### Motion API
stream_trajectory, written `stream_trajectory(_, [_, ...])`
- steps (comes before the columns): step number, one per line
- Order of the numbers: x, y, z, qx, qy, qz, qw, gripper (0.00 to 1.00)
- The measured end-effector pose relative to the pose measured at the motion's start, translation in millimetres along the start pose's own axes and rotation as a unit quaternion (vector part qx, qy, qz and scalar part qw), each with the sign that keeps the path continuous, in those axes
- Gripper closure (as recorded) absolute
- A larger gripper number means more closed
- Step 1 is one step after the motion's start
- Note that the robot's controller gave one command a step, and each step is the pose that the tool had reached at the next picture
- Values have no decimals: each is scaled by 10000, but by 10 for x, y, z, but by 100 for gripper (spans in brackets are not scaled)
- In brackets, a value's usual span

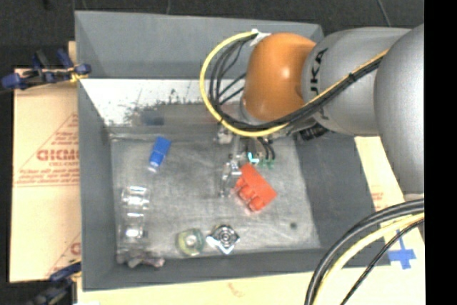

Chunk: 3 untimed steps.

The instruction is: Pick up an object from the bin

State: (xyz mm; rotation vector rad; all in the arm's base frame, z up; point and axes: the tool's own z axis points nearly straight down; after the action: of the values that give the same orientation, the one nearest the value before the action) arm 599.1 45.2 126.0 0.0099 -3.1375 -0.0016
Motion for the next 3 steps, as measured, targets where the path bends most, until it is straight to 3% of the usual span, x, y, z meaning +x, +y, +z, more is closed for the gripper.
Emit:
stream_trajectory(1, [300,-1148,525,-15,-69,1187,9929,0])
stream_trajectory(2, [323,-1002,239,-6,-58,1396,9902,0])
stream_trajectory(3, [379,-1027,58,-6,-66,2211,9752,0])
